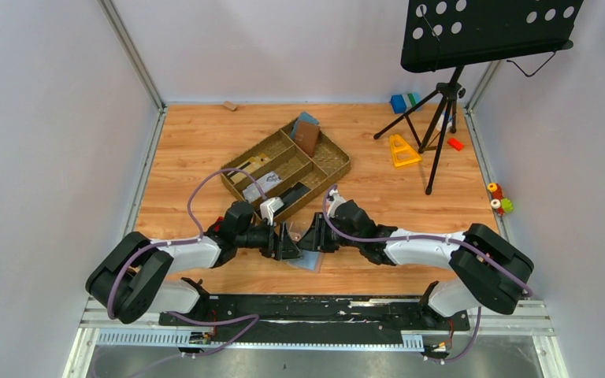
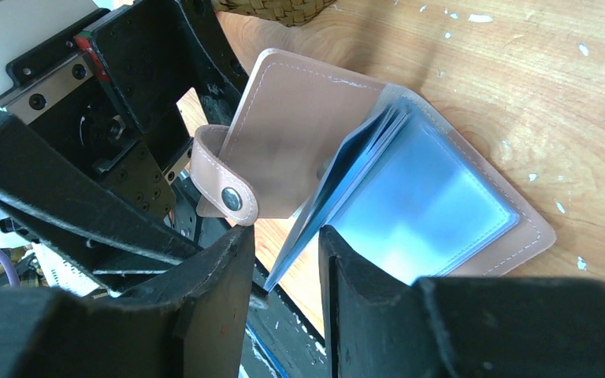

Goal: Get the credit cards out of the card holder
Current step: Open the card holder at the center of the board.

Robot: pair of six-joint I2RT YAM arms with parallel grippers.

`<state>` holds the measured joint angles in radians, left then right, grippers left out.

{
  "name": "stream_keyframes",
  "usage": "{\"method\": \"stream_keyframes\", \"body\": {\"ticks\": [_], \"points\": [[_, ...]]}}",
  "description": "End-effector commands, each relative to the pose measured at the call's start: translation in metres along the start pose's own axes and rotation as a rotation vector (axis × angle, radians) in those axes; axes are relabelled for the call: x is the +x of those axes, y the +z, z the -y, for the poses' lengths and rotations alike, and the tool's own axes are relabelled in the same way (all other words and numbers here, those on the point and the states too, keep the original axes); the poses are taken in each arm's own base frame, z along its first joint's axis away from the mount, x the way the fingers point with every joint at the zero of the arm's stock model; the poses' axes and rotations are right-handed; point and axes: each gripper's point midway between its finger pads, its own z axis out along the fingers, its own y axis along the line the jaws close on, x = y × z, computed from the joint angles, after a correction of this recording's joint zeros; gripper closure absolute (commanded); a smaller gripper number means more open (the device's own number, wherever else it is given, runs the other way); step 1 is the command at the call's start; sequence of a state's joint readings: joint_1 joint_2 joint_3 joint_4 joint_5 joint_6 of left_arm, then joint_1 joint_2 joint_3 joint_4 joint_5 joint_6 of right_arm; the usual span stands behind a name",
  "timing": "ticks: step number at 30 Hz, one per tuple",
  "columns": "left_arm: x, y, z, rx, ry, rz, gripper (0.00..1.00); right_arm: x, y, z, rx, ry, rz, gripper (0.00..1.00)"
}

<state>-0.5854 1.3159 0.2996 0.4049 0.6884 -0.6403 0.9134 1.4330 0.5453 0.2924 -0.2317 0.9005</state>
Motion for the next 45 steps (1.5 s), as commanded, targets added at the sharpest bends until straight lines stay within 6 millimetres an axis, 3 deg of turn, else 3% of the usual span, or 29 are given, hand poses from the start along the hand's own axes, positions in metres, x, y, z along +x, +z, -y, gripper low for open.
{"method": "stream_keyframes", "body": {"ticks": [1, 8, 12, 18, 28, 37, 45], "points": [[0.022, -0.002, -0.034, -0.143, -0.120, -0.047, 0.18, -0.011, 0.003, -0.015, -0.039, -0.009, 0.035, 0.64], [0.023, 0.001, -0.032, -0.119, -0.134, -0.053, 0.33, -0.011, 0.002, -0.015, -0.039, -0.010, 0.036, 0.65], [0.022, 0.003, -0.028, -0.085, -0.143, -0.052, 0.50, -0.010, 0.001, -0.012, -0.029, -0.006, 0.040, 0.62], [0.022, 0.003, -0.026, -0.075, -0.146, -0.051, 0.50, -0.009, -0.004, -0.003, 0.000, 0.007, 0.060, 0.56], [0.018, 0.002, -0.017, -0.036, -0.125, -0.046, 0.44, -0.007, 0.000, -0.002, -0.003, 0.005, 0.041, 0.60], [0.015, -0.005, -0.016, -0.069, -0.087, -0.046, 0.43, -0.013, 0.005, -0.010, -0.017, 0.013, 0.049, 0.57], [0.018, -0.005, -0.017, -0.070, -0.088, -0.048, 0.43, -0.020, -0.001, -0.015, -0.032, 0.022, 0.096, 0.57]]}}
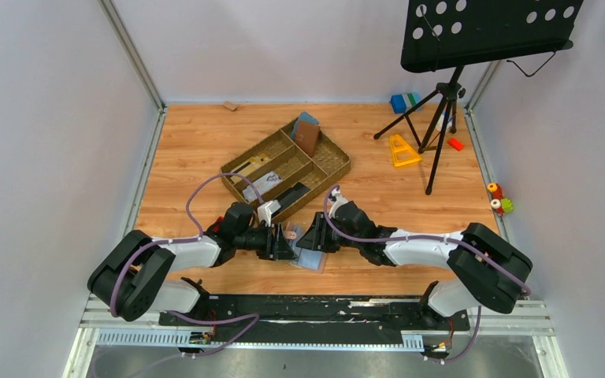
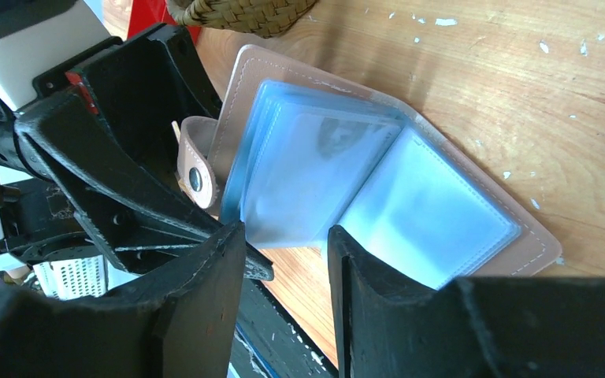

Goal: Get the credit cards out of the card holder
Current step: Open the card holder at the center of the board.

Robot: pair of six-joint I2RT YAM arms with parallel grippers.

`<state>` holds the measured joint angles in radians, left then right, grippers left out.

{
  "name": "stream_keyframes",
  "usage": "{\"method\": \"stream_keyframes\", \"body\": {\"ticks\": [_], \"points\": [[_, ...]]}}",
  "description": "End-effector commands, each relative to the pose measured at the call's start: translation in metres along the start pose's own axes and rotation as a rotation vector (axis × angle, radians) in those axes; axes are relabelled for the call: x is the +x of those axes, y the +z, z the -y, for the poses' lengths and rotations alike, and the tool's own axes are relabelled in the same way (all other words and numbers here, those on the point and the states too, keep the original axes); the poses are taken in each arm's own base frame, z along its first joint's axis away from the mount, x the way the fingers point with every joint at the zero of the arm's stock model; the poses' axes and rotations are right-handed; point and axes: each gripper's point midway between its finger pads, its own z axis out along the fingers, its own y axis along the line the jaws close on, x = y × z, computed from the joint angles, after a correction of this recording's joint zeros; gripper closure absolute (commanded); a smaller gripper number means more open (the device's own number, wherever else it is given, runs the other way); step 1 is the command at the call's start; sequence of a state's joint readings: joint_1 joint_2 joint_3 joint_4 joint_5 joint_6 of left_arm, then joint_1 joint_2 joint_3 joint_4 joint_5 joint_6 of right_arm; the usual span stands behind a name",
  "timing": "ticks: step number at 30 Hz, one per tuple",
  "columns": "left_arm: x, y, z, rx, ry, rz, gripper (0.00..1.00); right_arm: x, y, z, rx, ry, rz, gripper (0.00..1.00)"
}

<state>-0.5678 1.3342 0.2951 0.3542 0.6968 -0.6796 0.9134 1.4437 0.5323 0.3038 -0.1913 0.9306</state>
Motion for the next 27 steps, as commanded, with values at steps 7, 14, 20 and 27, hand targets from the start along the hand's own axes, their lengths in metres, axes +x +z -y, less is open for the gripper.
{"method": "stream_keyframes", "body": {"ticks": [7, 14, 20, 27], "points": [[0.003, -0.003, -0.003, -0.024, 0.011, 0.001, 0.43, -0.019, 0.005, -0.029, -0.069, -0.021, 0.044, 0.56], [-0.001, -0.007, 0.005, -0.009, 0.027, 0.008, 0.43, -0.018, 0.013, -0.029, -0.055, -0.023, 0.020, 0.55], [-0.008, -0.021, 0.021, 0.001, 0.080, 0.037, 0.21, -0.019, 0.013, -0.021, -0.008, -0.015, 0.029, 0.53], [-0.010, -0.026, 0.026, -0.002, 0.095, 0.038, 0.38, -0.019, 0.015, -0.021, -0.004, -0.012, 0.021, 0.54]]}}
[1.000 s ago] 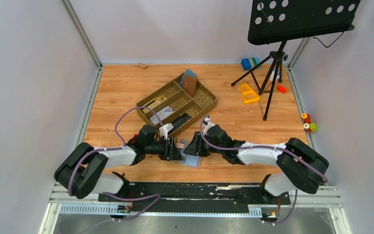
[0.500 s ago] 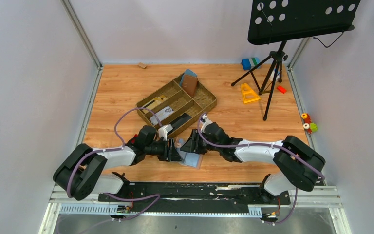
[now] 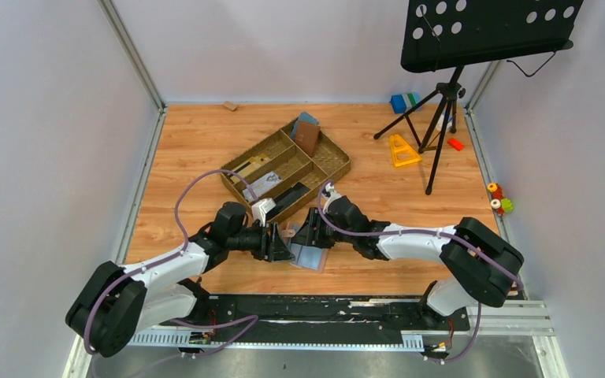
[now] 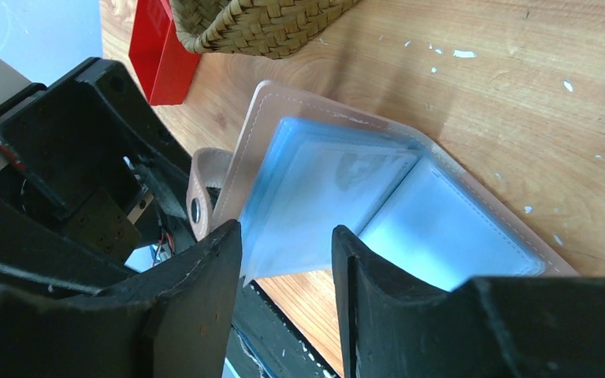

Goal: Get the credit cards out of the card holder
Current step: Open the card holder at the center of the board.

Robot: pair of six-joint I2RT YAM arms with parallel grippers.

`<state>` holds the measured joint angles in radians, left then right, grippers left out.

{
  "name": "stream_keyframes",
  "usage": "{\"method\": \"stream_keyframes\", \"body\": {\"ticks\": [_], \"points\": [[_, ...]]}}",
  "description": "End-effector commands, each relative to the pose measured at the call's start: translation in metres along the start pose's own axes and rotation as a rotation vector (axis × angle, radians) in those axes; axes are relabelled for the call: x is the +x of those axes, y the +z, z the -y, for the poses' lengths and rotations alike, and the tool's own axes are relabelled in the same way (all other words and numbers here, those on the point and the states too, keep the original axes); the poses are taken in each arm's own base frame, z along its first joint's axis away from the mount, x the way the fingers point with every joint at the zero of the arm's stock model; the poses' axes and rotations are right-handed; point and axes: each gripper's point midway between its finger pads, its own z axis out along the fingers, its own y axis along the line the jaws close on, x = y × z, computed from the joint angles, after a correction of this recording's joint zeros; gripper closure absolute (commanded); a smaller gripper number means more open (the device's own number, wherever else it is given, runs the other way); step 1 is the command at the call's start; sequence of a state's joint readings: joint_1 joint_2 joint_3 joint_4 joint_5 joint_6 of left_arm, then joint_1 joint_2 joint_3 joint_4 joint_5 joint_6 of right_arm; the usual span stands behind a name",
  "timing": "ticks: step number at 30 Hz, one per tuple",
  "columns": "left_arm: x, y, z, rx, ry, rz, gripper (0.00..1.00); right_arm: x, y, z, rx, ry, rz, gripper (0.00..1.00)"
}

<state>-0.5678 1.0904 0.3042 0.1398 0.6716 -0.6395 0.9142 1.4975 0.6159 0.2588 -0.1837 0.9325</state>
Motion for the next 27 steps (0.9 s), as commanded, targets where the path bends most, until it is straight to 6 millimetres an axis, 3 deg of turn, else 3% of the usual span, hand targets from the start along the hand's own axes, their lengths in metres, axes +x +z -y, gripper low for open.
{"method": "stream_keyframes", "body": {"ticks": [1, 7, 17, 21, 27], "points": [[-0.006, -0.001, 0.004, 0.002, 0.027, -0.005, 0.42, -0.009, 0.004, -0.012, -0.020, -0.016, 0.023, 0.54], [-0.005, 0.001, 0.002, -0.002, 0.023, -0.009, 0.53, -0.008, 0.004, -0.012, -0.021, -0.018, 0.018, 0.59], [-0.004, 0.002, -0.013, -0.077, 0.010, -0.016, 0.57, -0.004, 0.000, -0.006, -0.005, -0.020, 0.016, 0.72], [-0.004, 0.003, -0.026, -0.147, -0.012, -0.019, 0.60, -0.003, -0.004, -0.002, 0.008, -0.022, 0.017, 0.72], [-0.006, 0.003, -0.017, -0.102, -0.004, -0.017, 0.60, 0.001, -0.016, 0.010, 0.050, -0.024, 0.035, 0.71]]}}
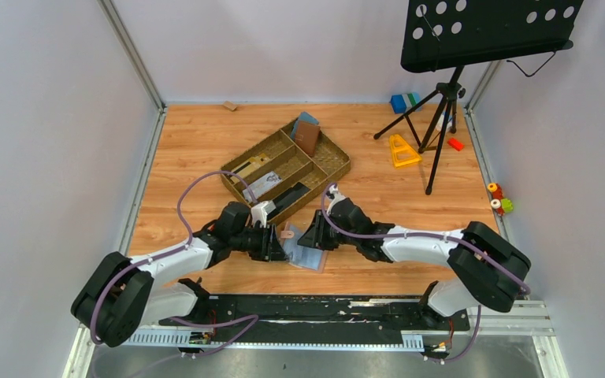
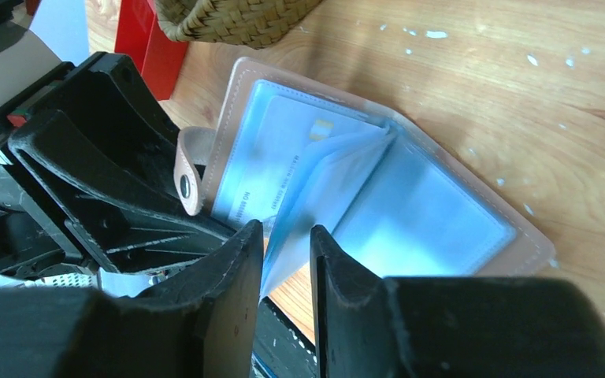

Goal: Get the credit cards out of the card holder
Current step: Open the card holder at the center of the board, then remove the credit card from the card holder.

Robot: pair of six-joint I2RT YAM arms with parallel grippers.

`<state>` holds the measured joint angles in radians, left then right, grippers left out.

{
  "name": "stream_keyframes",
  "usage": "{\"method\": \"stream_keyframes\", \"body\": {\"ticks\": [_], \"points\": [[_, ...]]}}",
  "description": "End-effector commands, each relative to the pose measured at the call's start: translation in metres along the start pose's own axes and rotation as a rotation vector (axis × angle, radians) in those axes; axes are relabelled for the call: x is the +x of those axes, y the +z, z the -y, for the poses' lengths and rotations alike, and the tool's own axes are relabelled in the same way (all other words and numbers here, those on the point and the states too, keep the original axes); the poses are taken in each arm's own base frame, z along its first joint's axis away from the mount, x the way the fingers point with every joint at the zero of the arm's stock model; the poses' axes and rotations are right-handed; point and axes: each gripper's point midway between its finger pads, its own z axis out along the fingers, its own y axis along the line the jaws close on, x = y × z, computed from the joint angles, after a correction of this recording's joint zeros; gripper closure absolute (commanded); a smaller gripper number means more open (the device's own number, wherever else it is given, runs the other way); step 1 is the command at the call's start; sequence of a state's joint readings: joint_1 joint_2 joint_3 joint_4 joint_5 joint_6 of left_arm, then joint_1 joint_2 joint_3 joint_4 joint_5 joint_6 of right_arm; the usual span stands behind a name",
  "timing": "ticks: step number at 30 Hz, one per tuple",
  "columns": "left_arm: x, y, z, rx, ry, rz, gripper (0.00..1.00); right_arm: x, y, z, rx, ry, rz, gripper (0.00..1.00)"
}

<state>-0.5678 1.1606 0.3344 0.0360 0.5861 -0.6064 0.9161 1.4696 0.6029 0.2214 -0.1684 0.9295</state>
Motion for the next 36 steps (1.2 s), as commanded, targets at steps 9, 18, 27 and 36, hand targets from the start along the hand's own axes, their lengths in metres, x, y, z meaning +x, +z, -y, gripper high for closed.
{"method": "stream_keyframes", "body": {"ticks": [9, 18, 27, 36], "points": [[-0.021, -0.012, 0.028, 0.077, 0.082, 0.067, 0.60, -0.017, -0.039, 0.006, 0.070, -0.064, 0.121, 0.50], [-0.024, -0.008, 0.022, 0.051, 0.071, 0.068, 0.59, -0.016, -0.032, -0.006, 0.024, -0.082, 0.086, 0.61], [-0.027, -0.012, 0.041, 0.146, 0.092, 0.081, 0.41, -0.003, -0.001, -0.003, 0.011, -0.066, -0.001, 0.65], [-0.026, -0.017, 0.043, 0.146, 0.113, 0.095, 0.51, -0.003, -0.006, 0.008, 0.046, -0.056, 0.028, 0.64]]}}
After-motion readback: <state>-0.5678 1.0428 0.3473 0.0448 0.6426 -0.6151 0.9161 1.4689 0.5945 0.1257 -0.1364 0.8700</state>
